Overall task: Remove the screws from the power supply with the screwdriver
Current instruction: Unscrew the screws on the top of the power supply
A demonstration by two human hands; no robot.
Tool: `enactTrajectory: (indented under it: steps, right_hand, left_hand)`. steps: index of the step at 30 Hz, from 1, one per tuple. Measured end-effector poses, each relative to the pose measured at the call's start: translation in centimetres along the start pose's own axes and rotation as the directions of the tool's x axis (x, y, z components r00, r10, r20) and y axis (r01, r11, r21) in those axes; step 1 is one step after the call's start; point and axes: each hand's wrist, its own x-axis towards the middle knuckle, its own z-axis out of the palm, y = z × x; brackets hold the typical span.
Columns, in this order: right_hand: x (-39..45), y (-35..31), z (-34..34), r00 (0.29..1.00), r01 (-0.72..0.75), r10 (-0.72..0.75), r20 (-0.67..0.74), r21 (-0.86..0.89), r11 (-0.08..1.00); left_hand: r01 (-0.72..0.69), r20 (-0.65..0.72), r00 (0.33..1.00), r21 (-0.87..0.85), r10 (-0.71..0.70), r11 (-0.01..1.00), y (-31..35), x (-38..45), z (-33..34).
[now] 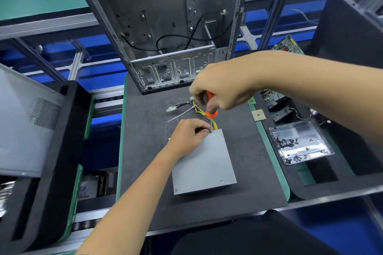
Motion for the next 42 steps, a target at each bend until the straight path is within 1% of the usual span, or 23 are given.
enactTrajectory:
  steps: [2,3,5,6,8,9,10,13,15,18,20,22,24,25,26,27,30,33,34,37,40,41,42]
  right_hand:
    - [-0.4,0.0,0.0,0.997,0.029,-0.030,0.073,0.018,0.999]
    - [-0.5,0.1,0.1,0.996,0.036,-0.039,0.077,0.033,0.999]
    - [-0.5,0.2,0.7,1.000,0.009,-0.009,0.003,0.077,0.997]
    - [-0.4,0.2,0.9,0.997,-0.052,0.056,-0.043,0.085,0.995]
    - [-0.3,0.3,1.1,0.977,-0.179,0.174,-0.125,-0.035,0.983]
    - [0.0,0.4,1.2,0.973,-0.185,0.170,-0.159,-0.088,0.979]
    - [0.1,0.5,1.4,0.979,-0.146,0.131,-0.156,-0.093,0.985]
    - [0.0,0.8,1.4,0.990,0.017,-0.014,-0.138,0.018,1.000]
    - [-0.6,1.0,1.1,0.986,0.092,-0.087,-0.140,0.030,0.995]
    - [-1.3,0.7,0.8,0.982,0.161,-0.147,-0.118,0.121,0.979]
    - [-1.2,0.7,1.0,0.978,0.181,-0.165,-0.128,0.125,0.976]
    - [-1.0,0.7,1.5,0.980,0.114,-0.102,-0.169,0.061,0.992]
    - [-0.9,0.7,1.7,0.973,-0.050,0.032,-0.229,-0.073,0.996]
    - [-0.8,0.7,1.8,0.965,-0.107,0.070,-0.253,-0.136,0.985]
    - [-0.6,0.7,2.0,0.962,-0.114,0.067,-0.265,-0.165,0.980]
    - [-0.5,0.8,2.1,0.966,-0.076,0.035,-0.256,-0.151,0.986]
    - [-0.8,1.4,1.3,0.981,0.073,-0.073,-0.181,-0.008,0.997]
    - [-1.4,1.6,0.6,0.987,0.139,-0.125,-0.104,0.131,0.982]
    - [-1.4,1.5,0.6,0.986,0.147,-0.134,-0.095,0.146,0.978]
    - [-0.8,1.2,1.2,0.988,0.106,-0.095,-0.122,0.088,0.990]
    - [-0.3,1.4,1.5,0.979,-0.086,0.064,-0.194,-0.105,0.991]
    - [-0.2,1.6,1.7,0.974,-0.089,0.059,-0.218,-0.128,0.988]
    - [-0.2,1.7,1.8,0.973,-0.042,0.016,-0.230,-0.107,0.993]
  left_hand:
    - [-0.006,-0.003,1.000,-0.028,0.006,1.000,0.0,0.0,-0.1]
    - [-0.004,-0.001,1.000,-0.040,0.004,0.999,0.0,-0.1,-0.1]
    - [0.010,0.002,1.000,-0.057,-0.010,0.998,0.0,-0.1,-0.1]
    - [0.018,0.004,1.000,-0.063,-0.018,0.998,0.0,0.0,-0.1]
    - [0.030,0.006,1.000,-0.062,-0.029,0.998,0.0,0.0,-0.1]
    - [0.031,0.007,1.000,-0.056,-0.030,0.998,0.1,0.0,-0.2]
    - [0.028,0.010,1.000,-0.051,-0.028,0.998,0.0,0.0,-0.2]
    - [0.039,0.021,0.999,-0.044,-0.038,0.998,-0.1,0.1,-0.1]
    - [0.040,0.021,0.999,-0.035,-0.039,0.999,-0.2,0.1,-0.1]
    - [0.022,0.028,0.999,-0.026,-0.022,0.999,-0.1,0.2,-0.2]
    - [0.026,0.038,0.999,-0.031,-0.025,0.999,-0.1,0.2,-0.2]
    - [0.038,0.044,0.998,-0.046,-0.036,0.998,-0.1,0.3,-0.3]
    - [0.050,0.049,0.998,-0.051,-0.048,0.997,0.0,0.3,-0.3]
    - [0.054,0.051,0.997,-0.050,-0.052,0.997,0.0,0.3,-0.4]
    - [0.056,0.053,0.997,-0.050,-0.054,0.997,0.0,0.3,-0.4]
    - [0.057,0.052,0.997,-0.051,-0.054,0.997,0.1,0.3,-0.4]
    - [0.054,0.040,0.998,-0.055,-0.051,0.997,0.2,0.3,-0.3]
    - [0.059,0.048,0.997,-0.060,-0.056,0.996,0.1,0.4,-0.3]
    - [0.058,0.057,0.997,-0.060,-0.055,0.996,0.0,0.5,-0.4]
    - [0.076,0.081,0.994,-0.050,-0.072,0.996,0.0,0.7,-0.5]
    - [0.113,0.102,0.989,-0.040,-0.109,0.993,0.2,0.9,-0.6]
    - [0.127,0.108,0.987,-0.037,-0.122,0.991,0.3,0.9,-0.6]
    - [0.136,0.111,0.985,-0.030,-0.132,0.990,0.4,1.0,-0.7]
